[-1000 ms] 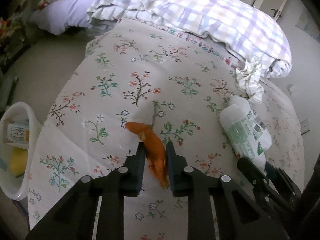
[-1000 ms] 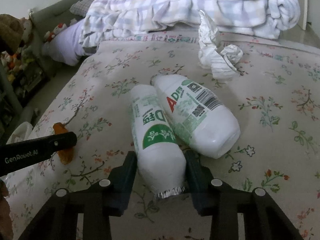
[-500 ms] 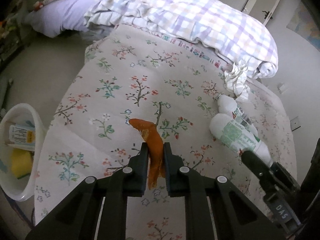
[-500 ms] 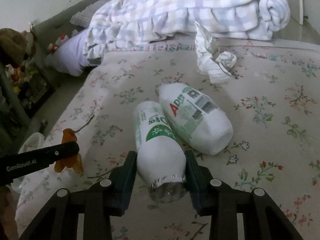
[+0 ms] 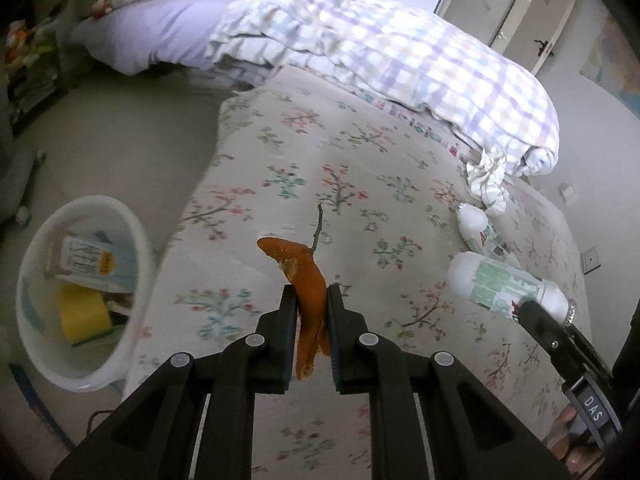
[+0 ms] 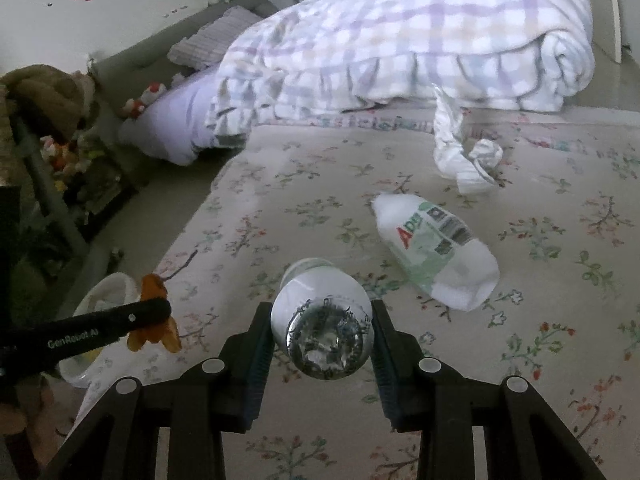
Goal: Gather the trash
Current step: 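Carry the orange peel over the bin and open the left gripper while the right holds the bottle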
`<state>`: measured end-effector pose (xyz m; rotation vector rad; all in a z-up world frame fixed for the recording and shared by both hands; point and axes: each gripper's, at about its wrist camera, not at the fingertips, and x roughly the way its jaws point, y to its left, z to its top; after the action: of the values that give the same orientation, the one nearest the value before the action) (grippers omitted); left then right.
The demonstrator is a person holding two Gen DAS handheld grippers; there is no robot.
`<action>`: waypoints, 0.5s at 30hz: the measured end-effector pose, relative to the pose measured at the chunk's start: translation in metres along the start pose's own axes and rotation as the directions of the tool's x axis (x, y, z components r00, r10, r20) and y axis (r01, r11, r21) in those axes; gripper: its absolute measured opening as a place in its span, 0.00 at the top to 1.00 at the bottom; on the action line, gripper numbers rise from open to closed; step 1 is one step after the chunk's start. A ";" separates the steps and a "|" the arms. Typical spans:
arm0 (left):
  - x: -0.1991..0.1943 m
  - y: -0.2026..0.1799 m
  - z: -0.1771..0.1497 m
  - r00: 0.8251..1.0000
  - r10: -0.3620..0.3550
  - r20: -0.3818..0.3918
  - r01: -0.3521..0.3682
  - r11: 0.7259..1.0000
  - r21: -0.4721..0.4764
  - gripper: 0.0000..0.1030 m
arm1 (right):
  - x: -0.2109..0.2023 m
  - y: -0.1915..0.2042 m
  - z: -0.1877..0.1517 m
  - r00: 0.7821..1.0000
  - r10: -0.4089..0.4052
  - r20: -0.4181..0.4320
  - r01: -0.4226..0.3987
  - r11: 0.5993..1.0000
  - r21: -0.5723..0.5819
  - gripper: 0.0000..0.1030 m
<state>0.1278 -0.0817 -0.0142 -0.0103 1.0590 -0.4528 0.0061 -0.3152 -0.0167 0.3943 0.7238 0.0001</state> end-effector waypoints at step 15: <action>-0.031 0.071 -0.009 0.996 0.082 0.035 -0.080 0.996 -0.047 0.85 | 0.006 0.040 -0.004 0.999 0.038 -0.016 -0.039 0.997 -0.069 0.60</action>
<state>0.1334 -0.0039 -0.0085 -0.0162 1.0295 -0.3538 0.0138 -0.2764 -0.0094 0.3422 0.7285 0.0645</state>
